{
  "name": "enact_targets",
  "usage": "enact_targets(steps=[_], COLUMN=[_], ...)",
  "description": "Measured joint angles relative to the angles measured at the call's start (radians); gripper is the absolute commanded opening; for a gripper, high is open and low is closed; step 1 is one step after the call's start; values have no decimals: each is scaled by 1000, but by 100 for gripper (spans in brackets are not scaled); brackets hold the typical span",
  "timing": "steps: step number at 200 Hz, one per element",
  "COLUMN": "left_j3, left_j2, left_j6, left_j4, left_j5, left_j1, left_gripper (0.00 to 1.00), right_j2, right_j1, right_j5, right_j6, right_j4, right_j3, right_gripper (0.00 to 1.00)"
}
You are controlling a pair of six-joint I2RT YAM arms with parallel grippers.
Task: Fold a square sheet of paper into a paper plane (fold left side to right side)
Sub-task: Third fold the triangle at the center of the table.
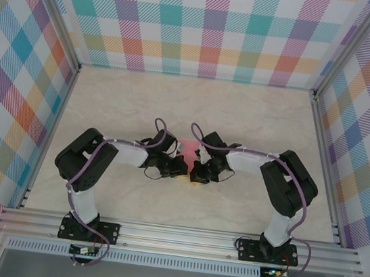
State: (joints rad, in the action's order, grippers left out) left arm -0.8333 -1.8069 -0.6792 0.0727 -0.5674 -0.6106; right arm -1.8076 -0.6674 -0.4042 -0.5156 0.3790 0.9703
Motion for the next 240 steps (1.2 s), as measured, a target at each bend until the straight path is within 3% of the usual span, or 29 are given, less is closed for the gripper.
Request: enact_targets(steps=[93, 145, 205, 240], left_j3=[-60, -80, -31, -10], left_j2=[-33, -47, 146, 248], left_j6=[105, 131, 144, 110], left_j4=[-76, -100, -130, -116], left_j5=[-38, -61, 0, 4], left_j1=[225, 286, 302, 215], left_gripper=[8, 8, 10, 11], right_j2=[0, 0, 47, 51], right_j1=[0, 3, 25, 29], right_j5=[0, -10, -41, -40], right_j6=[3, 3, 3, 10], right_j4=[0, -9, -109, -105], right_j3=[-1, -7, -90, -92], right_gripper=[0, 0, 0, 0])
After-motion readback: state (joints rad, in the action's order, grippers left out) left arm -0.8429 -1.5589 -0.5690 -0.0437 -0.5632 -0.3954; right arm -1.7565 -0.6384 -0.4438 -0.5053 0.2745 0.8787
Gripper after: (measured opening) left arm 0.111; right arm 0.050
